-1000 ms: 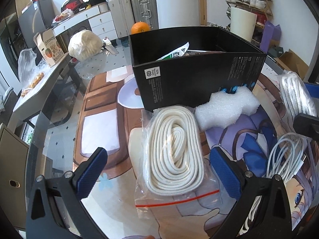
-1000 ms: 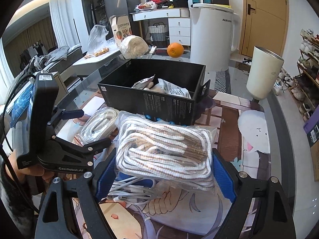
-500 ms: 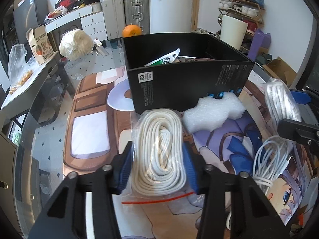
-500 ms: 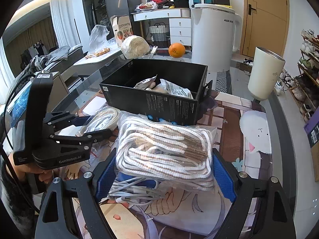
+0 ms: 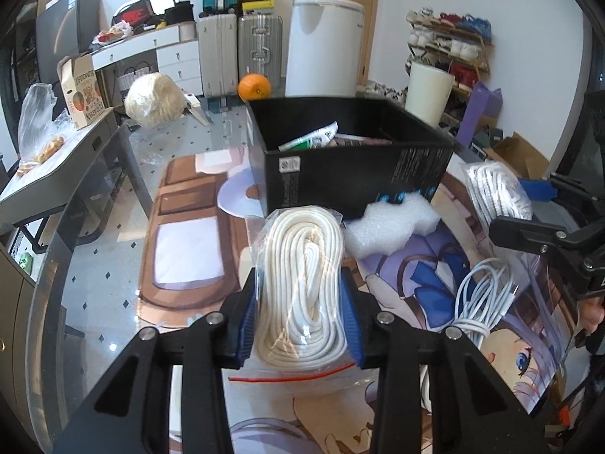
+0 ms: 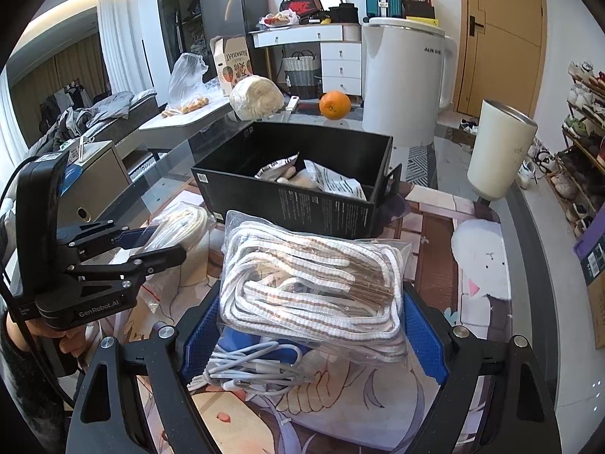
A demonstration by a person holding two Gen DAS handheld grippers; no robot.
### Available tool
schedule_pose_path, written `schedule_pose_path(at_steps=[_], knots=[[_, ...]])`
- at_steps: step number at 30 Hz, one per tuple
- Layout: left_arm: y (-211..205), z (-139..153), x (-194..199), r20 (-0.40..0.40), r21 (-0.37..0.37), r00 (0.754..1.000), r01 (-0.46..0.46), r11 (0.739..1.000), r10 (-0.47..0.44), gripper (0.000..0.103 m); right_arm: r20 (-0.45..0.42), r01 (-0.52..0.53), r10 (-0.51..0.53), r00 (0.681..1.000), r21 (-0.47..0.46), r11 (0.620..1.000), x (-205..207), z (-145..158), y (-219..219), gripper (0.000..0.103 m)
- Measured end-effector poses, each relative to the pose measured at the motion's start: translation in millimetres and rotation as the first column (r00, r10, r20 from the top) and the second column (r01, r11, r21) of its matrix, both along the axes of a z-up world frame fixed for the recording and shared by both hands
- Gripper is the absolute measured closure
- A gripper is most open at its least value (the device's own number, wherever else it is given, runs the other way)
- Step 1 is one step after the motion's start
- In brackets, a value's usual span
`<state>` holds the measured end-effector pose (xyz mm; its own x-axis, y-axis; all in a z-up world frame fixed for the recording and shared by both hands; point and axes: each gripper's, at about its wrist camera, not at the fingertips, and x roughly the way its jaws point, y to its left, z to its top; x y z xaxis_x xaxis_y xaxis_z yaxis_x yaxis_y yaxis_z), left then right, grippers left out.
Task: Organize soft objects
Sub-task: 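Lift both bagged rope bundles and carry them over the black box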
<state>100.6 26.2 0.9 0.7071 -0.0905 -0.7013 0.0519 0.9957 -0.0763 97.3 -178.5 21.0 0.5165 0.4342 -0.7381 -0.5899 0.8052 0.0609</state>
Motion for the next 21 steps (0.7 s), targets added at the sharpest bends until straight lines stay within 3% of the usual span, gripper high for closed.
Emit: schedule_pose_path(at_steps=[7,21], knots=[[3.5,20.3,-5.0,0.100,-0.037,0.995,0.000,0.999,0.004,0.066,0.045,0.001,-0.002,0.999,0.021,1.000,1.8,9.6,1.7,0.016],[2.7,49.1,21.5,0.173,-0.071,0.985,-0.001,0.997,0.014,0.066,0.128,0.019,-0.027,0.991,0.060,0.998,26.0,31.0,13.2,0.016]])
